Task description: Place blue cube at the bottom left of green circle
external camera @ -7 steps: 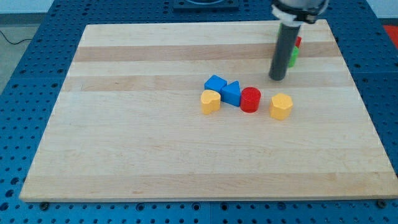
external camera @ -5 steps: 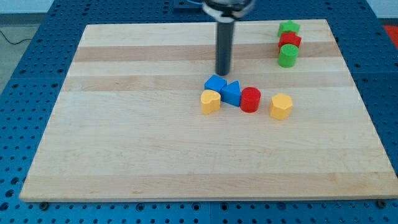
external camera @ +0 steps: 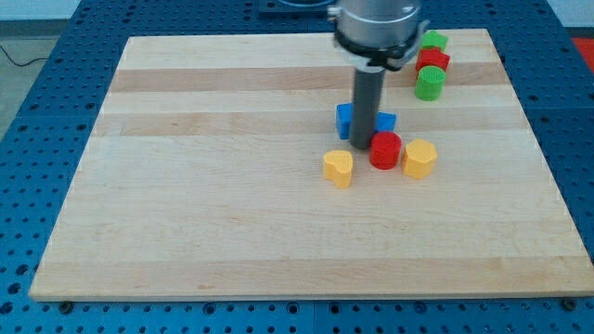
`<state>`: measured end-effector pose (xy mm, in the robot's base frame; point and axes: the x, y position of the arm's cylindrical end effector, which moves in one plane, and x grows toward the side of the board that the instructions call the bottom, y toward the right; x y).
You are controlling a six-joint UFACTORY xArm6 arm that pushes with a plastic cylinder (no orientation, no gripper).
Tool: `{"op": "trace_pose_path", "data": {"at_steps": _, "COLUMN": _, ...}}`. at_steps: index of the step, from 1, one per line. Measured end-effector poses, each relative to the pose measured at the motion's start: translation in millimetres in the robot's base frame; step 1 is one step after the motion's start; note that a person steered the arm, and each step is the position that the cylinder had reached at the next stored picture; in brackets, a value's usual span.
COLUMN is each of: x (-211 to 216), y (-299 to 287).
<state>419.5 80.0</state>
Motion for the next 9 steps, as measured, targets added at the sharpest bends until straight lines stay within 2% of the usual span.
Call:
{"op": "trace_pose_path", "data": {"at_steps": 1, "x": -4.5, "y": -4.4}}
{"op": "trace_pose_path", "data": {"at_steps": 3, "x": -5.5, "y": -93.2}}
{"op": "trace_pose_path", "data": {"at_steps": 4, "x": -17.5, "y": -105.9}}
{"op": "trace_pose_path", "data": {"at_steps": 5, "x": -33.6, "y": -77.7}}
{"op": "trace_pose_path", "data": {"at_steps": 7, "x": -40.5, "y": 29.7}}
{"op": "trace_pose_path", "data": {"at_steps": 8, "x": -46.7, "y": 51.8}}
{"op": "trace_pose_path", "data": {"at_steps": 9, "x": -46.7, "y": 35.1}}
